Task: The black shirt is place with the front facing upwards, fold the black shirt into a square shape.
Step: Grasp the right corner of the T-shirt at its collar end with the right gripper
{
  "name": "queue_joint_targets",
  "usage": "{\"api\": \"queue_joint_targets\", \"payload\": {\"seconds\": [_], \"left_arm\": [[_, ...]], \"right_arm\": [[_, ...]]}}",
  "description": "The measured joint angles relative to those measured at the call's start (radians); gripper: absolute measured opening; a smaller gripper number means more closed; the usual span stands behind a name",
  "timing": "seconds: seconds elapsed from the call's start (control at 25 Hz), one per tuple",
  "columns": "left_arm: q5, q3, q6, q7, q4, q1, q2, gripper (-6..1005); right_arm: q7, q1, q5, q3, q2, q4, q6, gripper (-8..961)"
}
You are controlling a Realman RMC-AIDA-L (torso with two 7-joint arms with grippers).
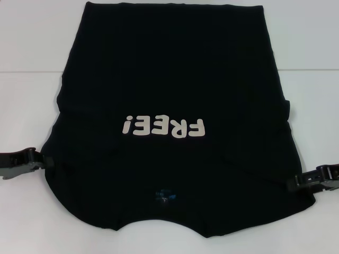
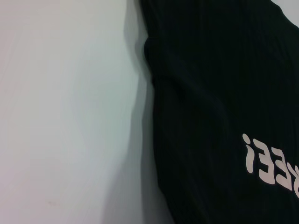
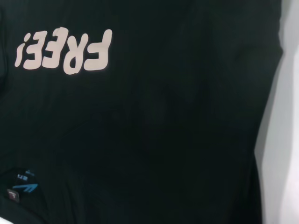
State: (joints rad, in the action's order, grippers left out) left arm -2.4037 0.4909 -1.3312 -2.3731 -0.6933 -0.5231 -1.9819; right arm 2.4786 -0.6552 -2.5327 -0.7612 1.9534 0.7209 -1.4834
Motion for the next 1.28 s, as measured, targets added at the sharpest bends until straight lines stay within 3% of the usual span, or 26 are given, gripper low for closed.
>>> {"api": "queue_joint_targets", "payload": {"seconds": [0.76,1.04,1.28], "left_arm": [[0.002,0.0,0.001,0.0,0.0,-0.003,0.0,14],[0.002,0.0,0.0,0.0,0.0,-0.004,0.001,13],[0.004,0.0,0.002,0.0,0.0,-0.005,0.002,14]], "right_arm": [[0.007,-0.018,0.0,-0.037,0.008,-0.019,0.01,878],[0.013,-0.012,0.0,-0.031,-0.006,-0.011,0.009,879],[0.014,-0.017,0.0,-0.037,-0.003,-0.019,0.009,879]]}}
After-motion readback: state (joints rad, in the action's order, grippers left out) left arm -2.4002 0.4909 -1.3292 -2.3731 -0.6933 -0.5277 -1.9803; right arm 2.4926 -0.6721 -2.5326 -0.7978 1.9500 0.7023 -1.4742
